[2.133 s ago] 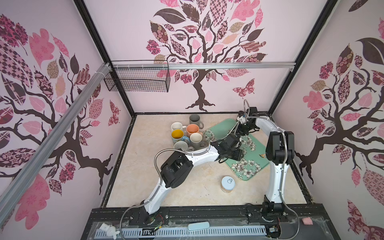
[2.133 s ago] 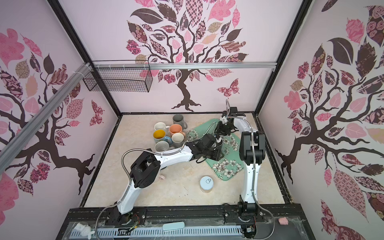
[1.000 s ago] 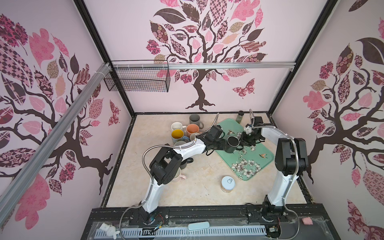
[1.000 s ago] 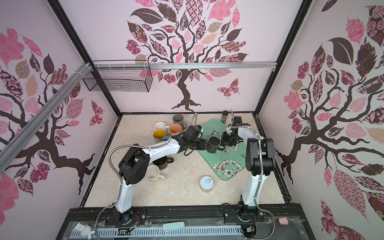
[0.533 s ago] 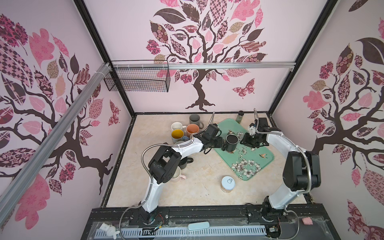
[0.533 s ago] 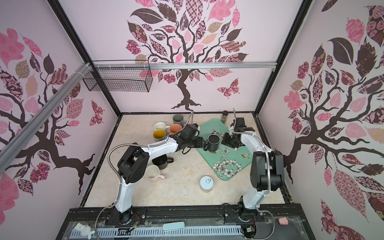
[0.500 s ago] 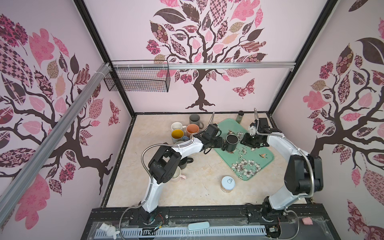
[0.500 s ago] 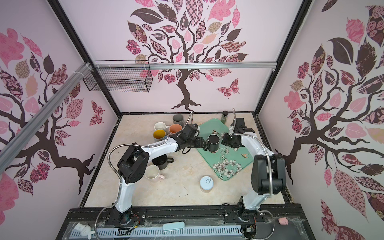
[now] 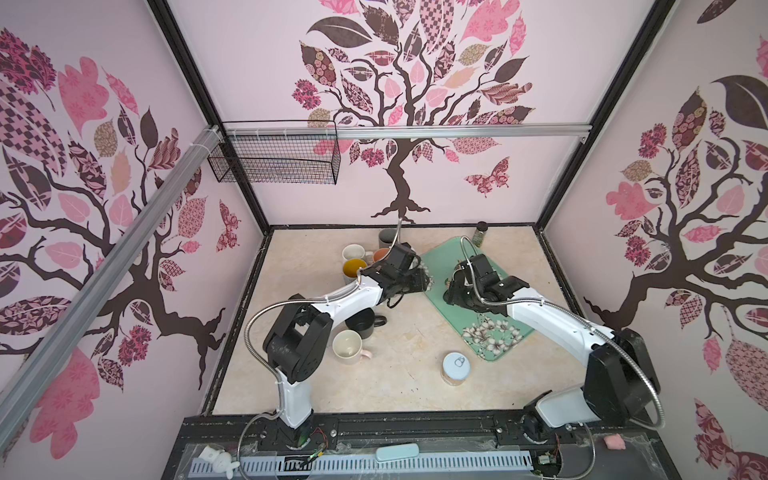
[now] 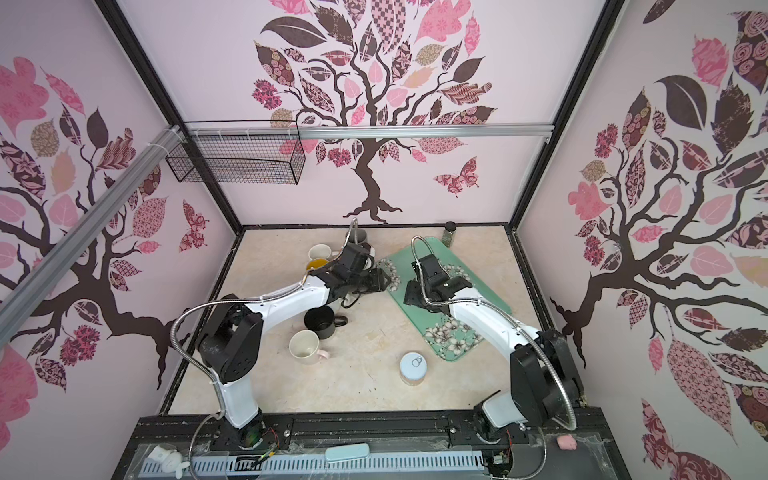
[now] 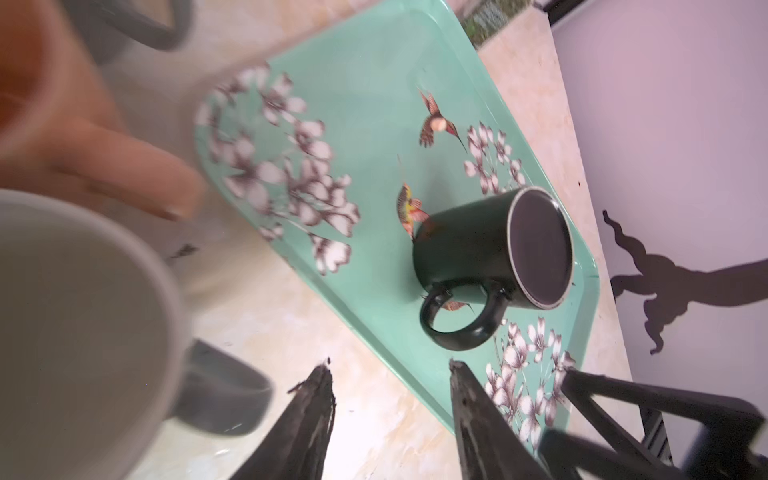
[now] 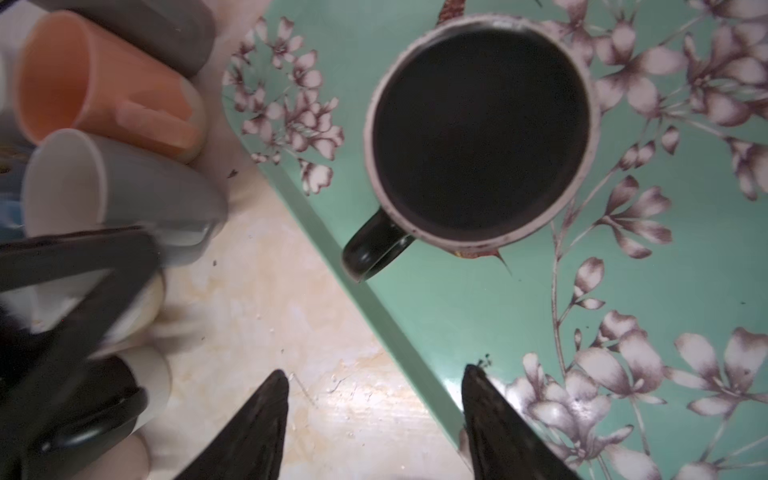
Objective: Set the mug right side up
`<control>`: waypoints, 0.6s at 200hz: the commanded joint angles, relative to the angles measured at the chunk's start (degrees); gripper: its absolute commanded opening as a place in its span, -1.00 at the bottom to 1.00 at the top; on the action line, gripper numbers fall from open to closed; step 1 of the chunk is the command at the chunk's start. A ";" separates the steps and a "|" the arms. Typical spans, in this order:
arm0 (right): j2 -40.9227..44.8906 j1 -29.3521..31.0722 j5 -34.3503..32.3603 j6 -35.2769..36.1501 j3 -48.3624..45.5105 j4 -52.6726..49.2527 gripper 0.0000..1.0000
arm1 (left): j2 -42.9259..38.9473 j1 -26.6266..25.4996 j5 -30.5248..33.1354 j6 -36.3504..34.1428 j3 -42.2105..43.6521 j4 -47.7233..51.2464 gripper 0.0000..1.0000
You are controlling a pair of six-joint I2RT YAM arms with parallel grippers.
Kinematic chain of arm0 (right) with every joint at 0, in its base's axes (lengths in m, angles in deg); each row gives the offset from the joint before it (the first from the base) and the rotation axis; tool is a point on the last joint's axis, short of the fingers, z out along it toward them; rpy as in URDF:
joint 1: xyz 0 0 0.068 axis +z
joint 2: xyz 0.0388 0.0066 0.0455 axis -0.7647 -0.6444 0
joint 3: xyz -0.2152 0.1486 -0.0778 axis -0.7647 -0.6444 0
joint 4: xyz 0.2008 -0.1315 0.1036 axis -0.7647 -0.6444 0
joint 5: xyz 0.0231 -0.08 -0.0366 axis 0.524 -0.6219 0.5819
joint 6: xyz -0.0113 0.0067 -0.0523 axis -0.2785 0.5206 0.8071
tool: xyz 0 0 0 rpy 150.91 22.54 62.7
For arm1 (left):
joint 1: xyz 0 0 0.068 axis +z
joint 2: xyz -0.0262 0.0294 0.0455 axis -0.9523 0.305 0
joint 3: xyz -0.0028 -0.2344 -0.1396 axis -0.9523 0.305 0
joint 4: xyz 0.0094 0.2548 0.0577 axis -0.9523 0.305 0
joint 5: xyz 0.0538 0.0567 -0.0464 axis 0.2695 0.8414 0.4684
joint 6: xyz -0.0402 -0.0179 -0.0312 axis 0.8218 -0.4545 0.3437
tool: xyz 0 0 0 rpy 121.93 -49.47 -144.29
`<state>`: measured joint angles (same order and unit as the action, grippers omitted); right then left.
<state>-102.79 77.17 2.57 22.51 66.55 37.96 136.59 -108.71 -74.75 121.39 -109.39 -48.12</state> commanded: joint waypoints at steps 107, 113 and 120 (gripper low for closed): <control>-17.37 0.45 -11.01 -7.36 13.91 -2.60 0.71 | -13.40 1.31 1.76 -2.96 8.48 6.43 0.00; -17.96 0.33 -11.56 -6.86 14.63 -3.05 0.70 | -13.45 1.32 1.84 -3.13 8.57 6.55 0.00; -18.47 0.09 -11.91 -6.35 15.00 -3.44 0.67 | -13.61 1.24 1.93 -3.22 8.55 6.77 0.00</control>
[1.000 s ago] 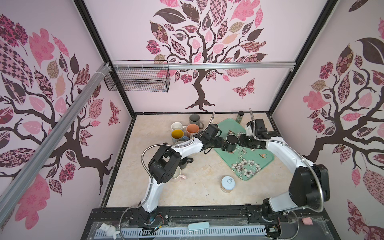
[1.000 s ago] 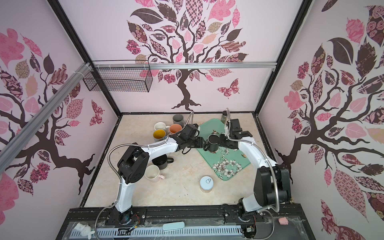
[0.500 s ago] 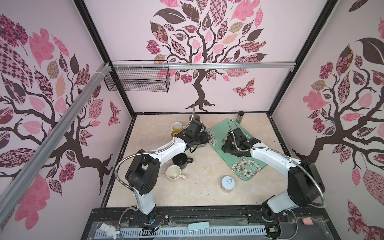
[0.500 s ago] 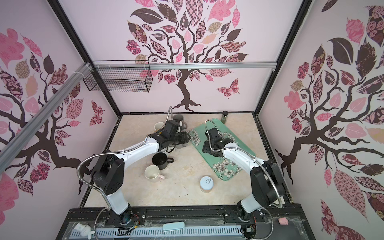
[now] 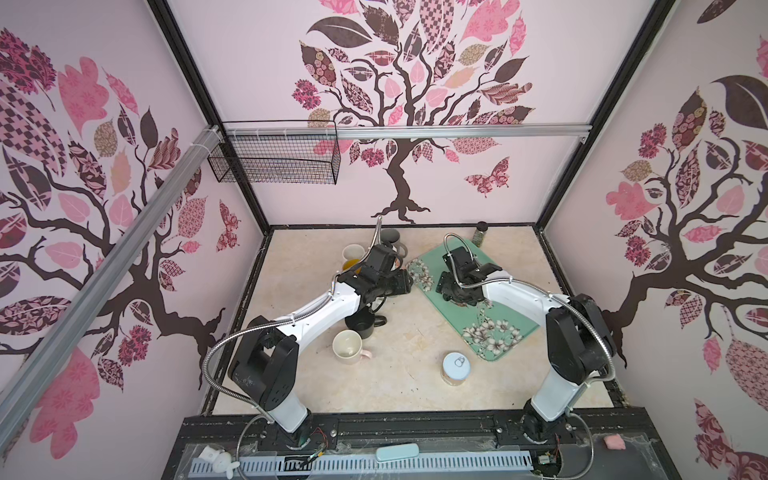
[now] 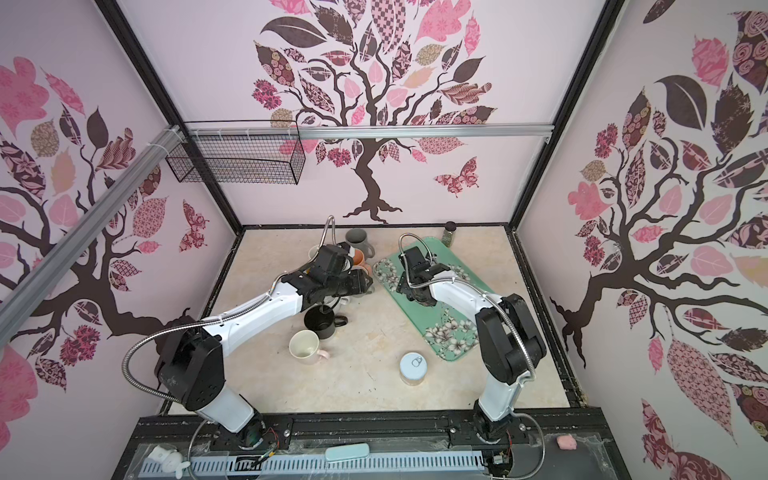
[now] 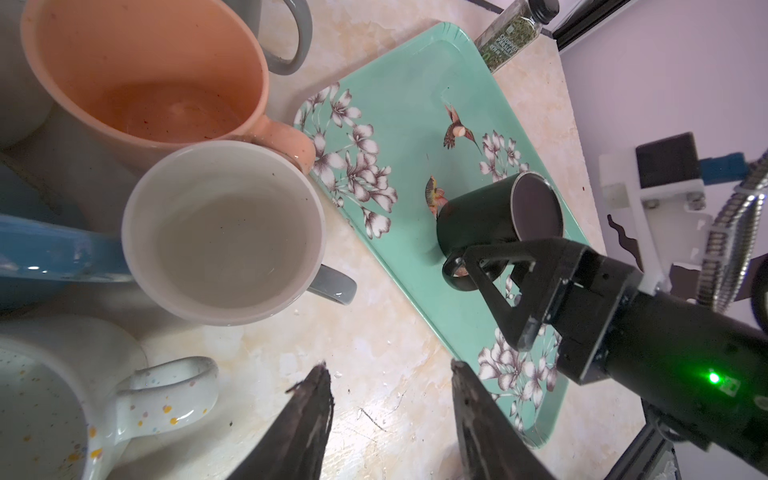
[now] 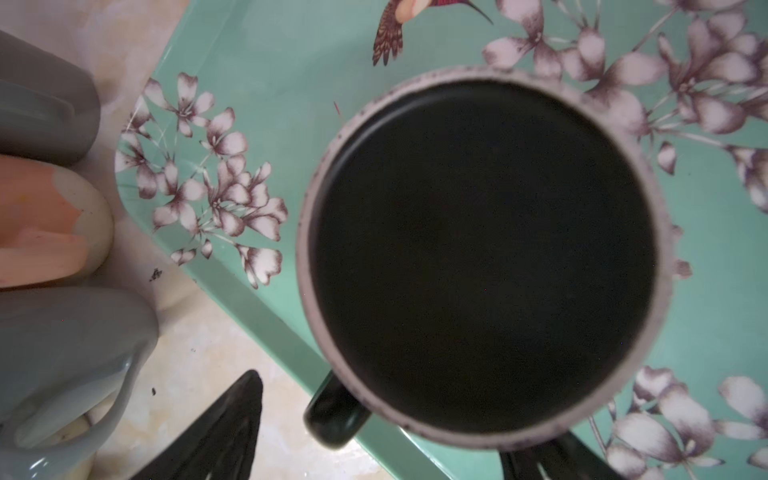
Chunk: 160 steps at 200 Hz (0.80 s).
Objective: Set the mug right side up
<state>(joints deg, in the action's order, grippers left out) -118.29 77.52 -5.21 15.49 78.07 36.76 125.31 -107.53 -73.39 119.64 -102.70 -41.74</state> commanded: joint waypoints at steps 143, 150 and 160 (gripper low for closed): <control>0.81 -2.57 -2.30 14.66 2.01 -4.14 -0.92 | -4.44 0.21 -0.35 -1.98 3.97 -1.56 0.01; 1.43 -2.54 -2.00 15.27 1.91 -3.86 -0.97 | -4.89 0.17 -0.47 -2.21 4.06 -1.52 0.01; 2.57 -2.59 -1.43 15.70 1.80 -3.38 -1.00 | -5.92 0.22 -0.49 -2.50 4.21 -1.38 0.02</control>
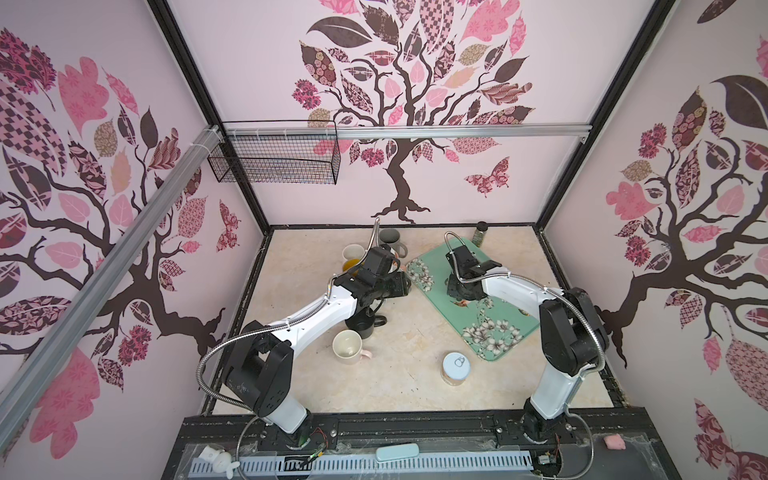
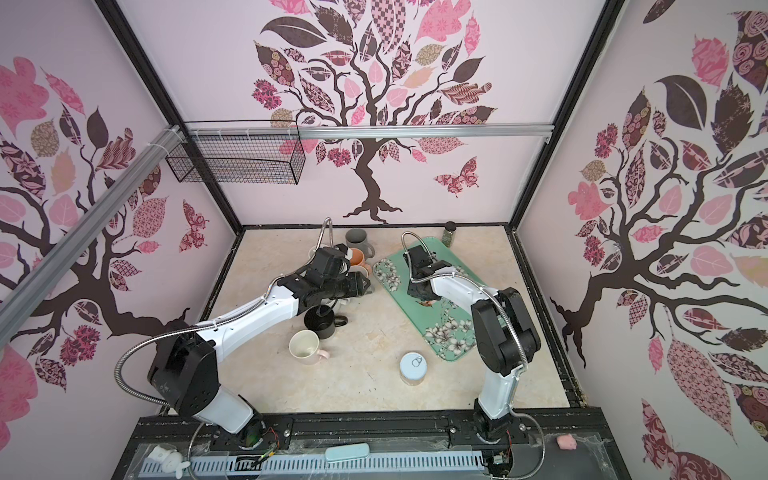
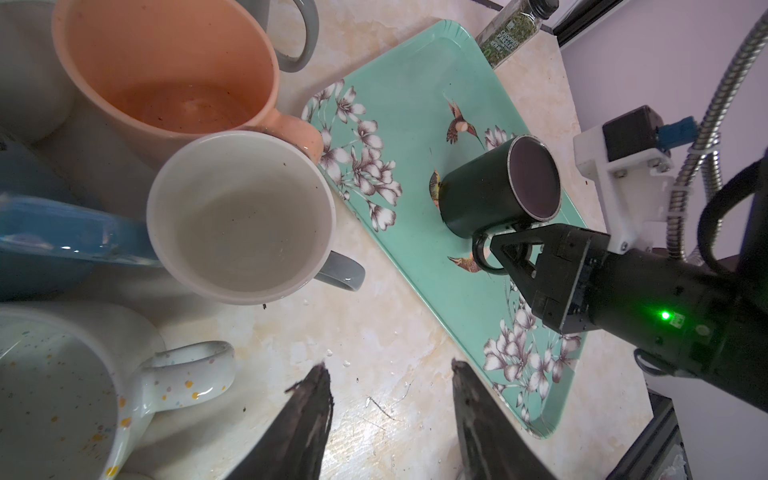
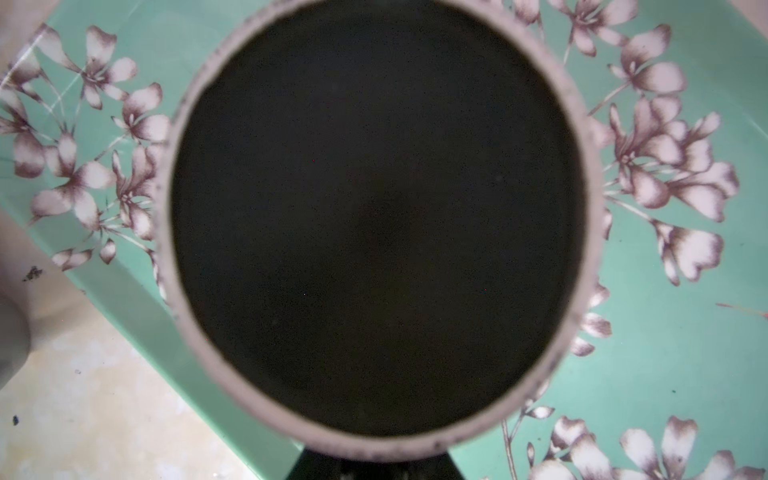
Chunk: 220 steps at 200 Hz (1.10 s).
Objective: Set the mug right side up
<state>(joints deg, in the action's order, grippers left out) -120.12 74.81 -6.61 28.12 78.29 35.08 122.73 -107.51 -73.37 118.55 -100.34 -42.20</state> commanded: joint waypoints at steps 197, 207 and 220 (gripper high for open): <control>24.17 -0.57 43.65 -32.97 -17.76 55.04 -1.00 | -3.92 5.68 -31.35 42.88 19.13 -54.78 0.19; 24.06 -0.55 44.43 -34.56 -18.35 56.91 -1.00 | -2.59 5.53 -30.97 44.57 19.51 -56.68 0.19; 24.14 -0.51 45.30 -35.99 -18.85 58.36 -1.00 | -0.79 5.64 -30.87 47.27 19.91 -60.00 0.17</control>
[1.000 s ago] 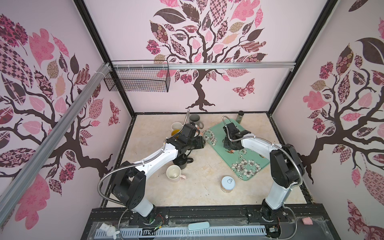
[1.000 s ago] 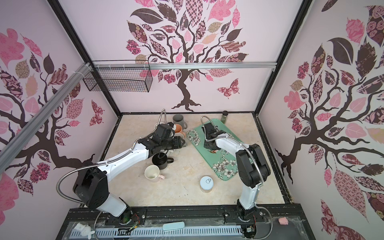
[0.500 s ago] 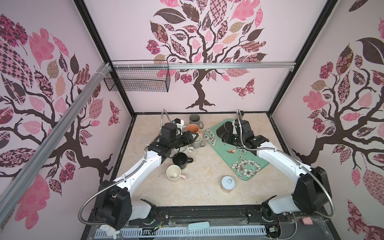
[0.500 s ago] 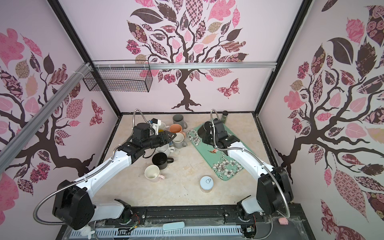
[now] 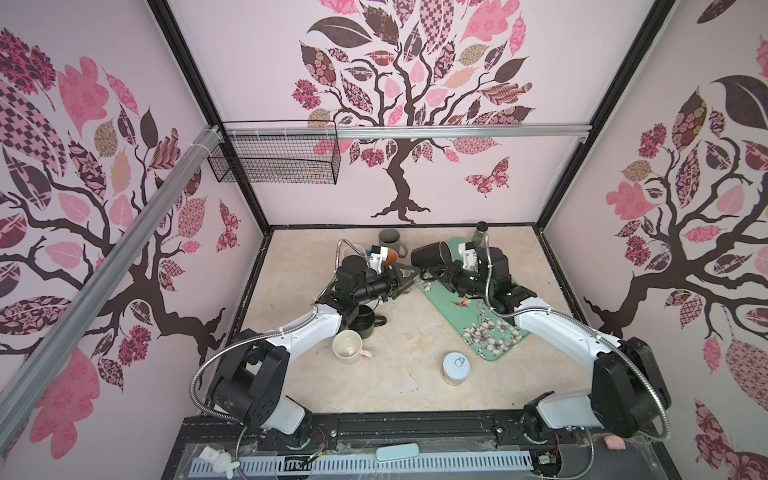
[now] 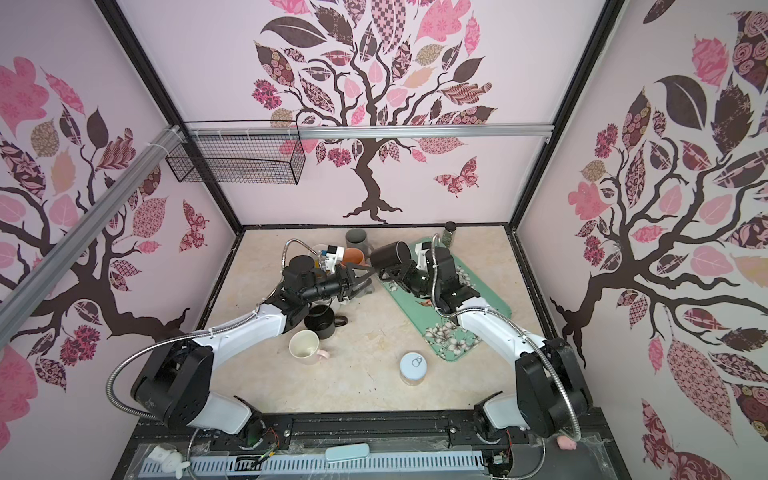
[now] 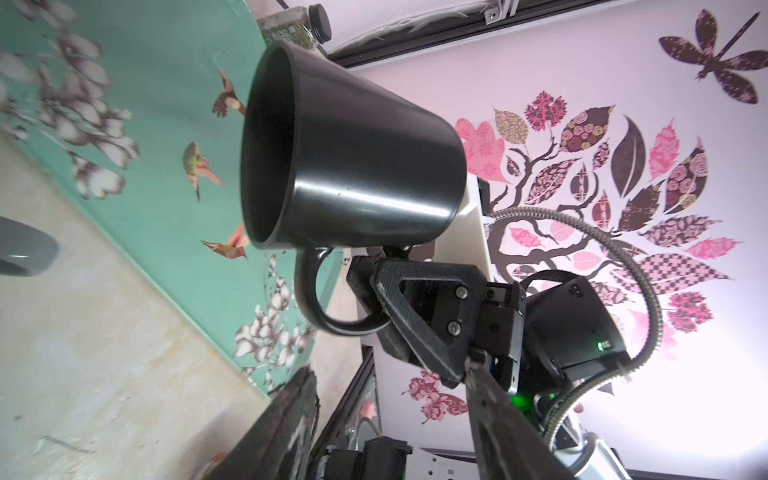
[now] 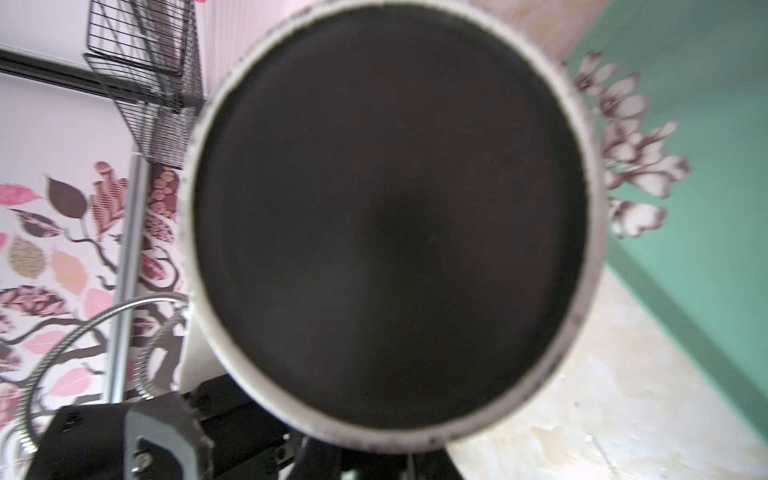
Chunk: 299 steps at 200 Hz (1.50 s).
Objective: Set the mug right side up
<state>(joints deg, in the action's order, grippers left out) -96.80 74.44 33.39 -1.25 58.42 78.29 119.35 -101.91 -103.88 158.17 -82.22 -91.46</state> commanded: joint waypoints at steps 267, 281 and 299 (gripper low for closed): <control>5.52 -5.88 8.84 13.35 -9.41 -10.08 0.10 | 0.04 -8.70 9.15 1.52 3.95 5.29 -1.00; 6.69 -5.92 7.03 16.85 -8.73 -14.19 0.11 | -0.97 -10.89 12.10 -1.83 3.25 10.36 -1.00; 9.24 -5.99 2.71 20.77 -8.17 -18.90 0.14 | -2.57 -14.01 17.70 -7.25 1.15 18.78 -1.00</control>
<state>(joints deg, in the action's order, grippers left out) -92.50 68.56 41.12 11.18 47.82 67.84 121.79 -112.80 -92.98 160.66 -78.42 -78.70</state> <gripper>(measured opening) 0.562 0.158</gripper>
